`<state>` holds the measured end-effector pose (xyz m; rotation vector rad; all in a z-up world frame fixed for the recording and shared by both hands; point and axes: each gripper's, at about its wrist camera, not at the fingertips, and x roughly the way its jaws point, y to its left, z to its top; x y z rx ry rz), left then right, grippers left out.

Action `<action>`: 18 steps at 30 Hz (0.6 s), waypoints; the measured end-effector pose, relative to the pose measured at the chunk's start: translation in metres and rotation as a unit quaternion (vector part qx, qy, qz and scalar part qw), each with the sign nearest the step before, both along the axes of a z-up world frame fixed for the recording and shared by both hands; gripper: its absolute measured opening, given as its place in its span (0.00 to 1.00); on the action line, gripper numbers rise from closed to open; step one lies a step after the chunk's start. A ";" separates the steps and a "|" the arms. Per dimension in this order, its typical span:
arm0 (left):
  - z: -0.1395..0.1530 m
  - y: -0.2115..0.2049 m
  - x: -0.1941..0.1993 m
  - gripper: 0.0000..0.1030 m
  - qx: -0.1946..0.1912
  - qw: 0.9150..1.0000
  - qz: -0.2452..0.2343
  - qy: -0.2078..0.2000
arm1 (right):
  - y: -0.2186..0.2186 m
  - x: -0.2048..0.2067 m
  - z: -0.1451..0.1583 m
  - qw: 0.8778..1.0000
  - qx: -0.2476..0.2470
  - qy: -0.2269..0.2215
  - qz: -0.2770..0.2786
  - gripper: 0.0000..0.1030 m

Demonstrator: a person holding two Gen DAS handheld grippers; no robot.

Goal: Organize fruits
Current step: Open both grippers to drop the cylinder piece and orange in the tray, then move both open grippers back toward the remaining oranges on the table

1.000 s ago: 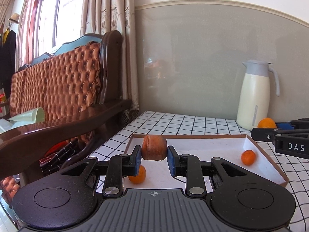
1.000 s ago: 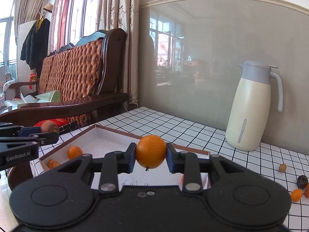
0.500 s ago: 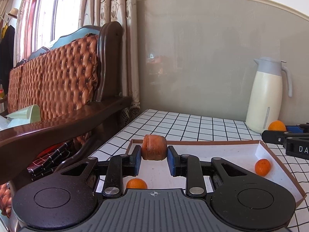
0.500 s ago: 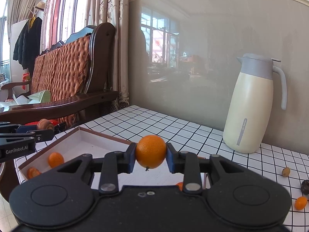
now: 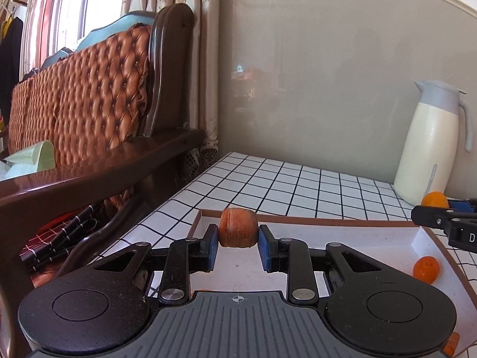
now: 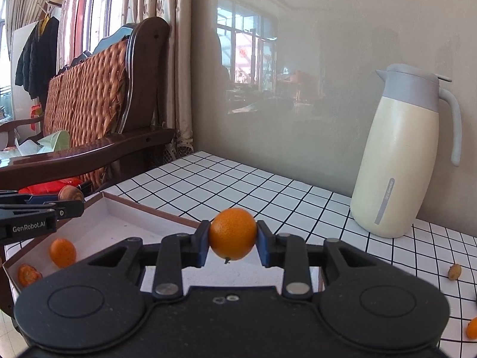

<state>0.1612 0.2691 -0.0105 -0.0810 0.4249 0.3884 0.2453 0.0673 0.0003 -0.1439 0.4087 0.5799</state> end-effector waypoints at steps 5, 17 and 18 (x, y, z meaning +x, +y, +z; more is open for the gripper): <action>-0.003 0.011 0.005 0.28 -0.010 1.000 0.016 0.001 | 0.001 0.010 -0.003 1.000 -0.007 0.011 -0.005 0.23; -0.002 0.014 -0.013 1.00 0.017 0.996 0.058 -0.067 | -0.006 0.018 -0.006 0.997 -0.038 -0.042 -0.060 0.94; -0.004 0.015 -0.012 1.00 0.013 0.996 0.055 -0.062 | -0.007 0.019 -0.007 0.997 -0.033 -0.033 -0.057 0.94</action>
